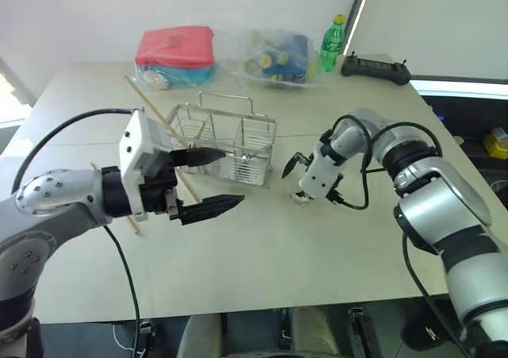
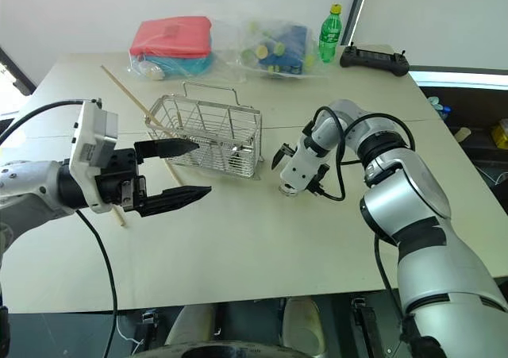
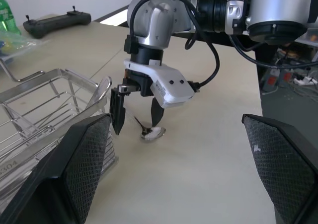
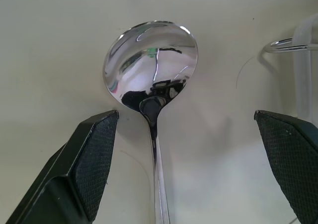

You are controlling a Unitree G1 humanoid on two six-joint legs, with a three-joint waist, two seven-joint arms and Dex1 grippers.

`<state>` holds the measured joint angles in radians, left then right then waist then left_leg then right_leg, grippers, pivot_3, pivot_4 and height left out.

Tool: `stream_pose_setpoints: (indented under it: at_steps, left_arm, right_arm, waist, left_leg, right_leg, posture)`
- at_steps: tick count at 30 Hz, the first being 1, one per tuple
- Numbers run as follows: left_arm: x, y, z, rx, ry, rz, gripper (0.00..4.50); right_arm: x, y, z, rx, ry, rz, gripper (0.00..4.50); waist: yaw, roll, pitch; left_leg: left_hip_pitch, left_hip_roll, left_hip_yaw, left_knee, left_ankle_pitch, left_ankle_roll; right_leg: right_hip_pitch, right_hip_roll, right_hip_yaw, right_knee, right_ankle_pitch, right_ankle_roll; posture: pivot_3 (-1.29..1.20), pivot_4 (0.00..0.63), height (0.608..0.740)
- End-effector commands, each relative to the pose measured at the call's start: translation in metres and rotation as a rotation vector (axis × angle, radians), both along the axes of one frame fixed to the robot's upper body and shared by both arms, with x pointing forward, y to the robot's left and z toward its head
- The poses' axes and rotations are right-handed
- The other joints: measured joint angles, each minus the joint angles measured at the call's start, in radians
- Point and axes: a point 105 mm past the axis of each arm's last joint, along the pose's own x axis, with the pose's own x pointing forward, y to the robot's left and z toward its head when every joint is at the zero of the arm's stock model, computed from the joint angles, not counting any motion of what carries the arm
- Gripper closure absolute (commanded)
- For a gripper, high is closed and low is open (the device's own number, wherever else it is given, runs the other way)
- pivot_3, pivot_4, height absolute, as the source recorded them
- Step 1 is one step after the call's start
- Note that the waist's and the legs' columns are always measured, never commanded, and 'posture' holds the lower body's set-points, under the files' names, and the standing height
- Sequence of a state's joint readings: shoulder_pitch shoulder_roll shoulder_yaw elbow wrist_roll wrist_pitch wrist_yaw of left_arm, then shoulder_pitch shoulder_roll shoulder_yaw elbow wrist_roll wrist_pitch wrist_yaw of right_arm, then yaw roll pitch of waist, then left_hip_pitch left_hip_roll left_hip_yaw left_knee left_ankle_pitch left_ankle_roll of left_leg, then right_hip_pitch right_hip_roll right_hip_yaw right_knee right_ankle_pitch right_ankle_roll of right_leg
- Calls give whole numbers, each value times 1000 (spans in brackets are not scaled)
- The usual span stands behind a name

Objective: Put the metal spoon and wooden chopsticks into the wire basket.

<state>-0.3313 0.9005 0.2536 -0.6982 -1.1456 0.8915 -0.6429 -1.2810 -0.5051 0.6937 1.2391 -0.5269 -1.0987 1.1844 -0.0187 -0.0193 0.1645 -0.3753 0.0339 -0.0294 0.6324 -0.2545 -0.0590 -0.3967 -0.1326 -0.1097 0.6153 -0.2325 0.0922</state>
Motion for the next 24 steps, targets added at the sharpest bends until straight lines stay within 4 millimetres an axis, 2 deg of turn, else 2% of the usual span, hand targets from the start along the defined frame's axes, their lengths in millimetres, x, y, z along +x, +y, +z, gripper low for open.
stream_pose_setpoints:
  at_steps: [1, 2, 5, 12, 24]
  left_arm:
    - [-2, -3, 9, 0, -39, -13, 62]
    - [-2, -4, 10, -2, -42, -15, 62]
    - [-2, -5, 12, -4, -47, -19, 0]
    - [-2, -6, 15, -11, -52, -23, 0]
    - [2, -6, 19, -23, -65, -24, 0]
  right_arm:
    - [4, -3, 0, -54, -34, 9, 0]
    - [4, -4, -1, -65, -37, 11, 0]
    - [3, -8, -5, -90, -38, 19, 879]
    - [2, -8, -8, -63, -33, 24, 4347]
    - [-2, -9, -14, -65, -15, 31, 4347]
  waist:
    - [0, 0, 0]
    - [0, 0, 0]
    - [0, -1, -1]
    - [-7, -2, -1]
    - [-23, -3, -1]
  left_leg:
    - [1, 0, 0, 0, 0, 0]
    - [1, 0, 0, 0, 0, 0]
    - [1, 0, 0, 0, 0, 0]
    - [2, 0, 0, 0, 0, 0]
    - [2, 0, 0, -1, 0, 0]
  right_leg:
    - [1, 0, 0, 0, -1, 0]
    - [1, 0, 0, 0, -2, -2]
    - [1, 0, 1, 0, -2, -1]
    - [1, 0, 1, 1, -1, -1]
    - [1, 0, 1, 1, 1, -2]
  posture:
    - [0, 150, 685]
    - [0, 150, 685]
    - [0, 150, 685]
    - [0, 150, 685]
    - [0, 150, 685]
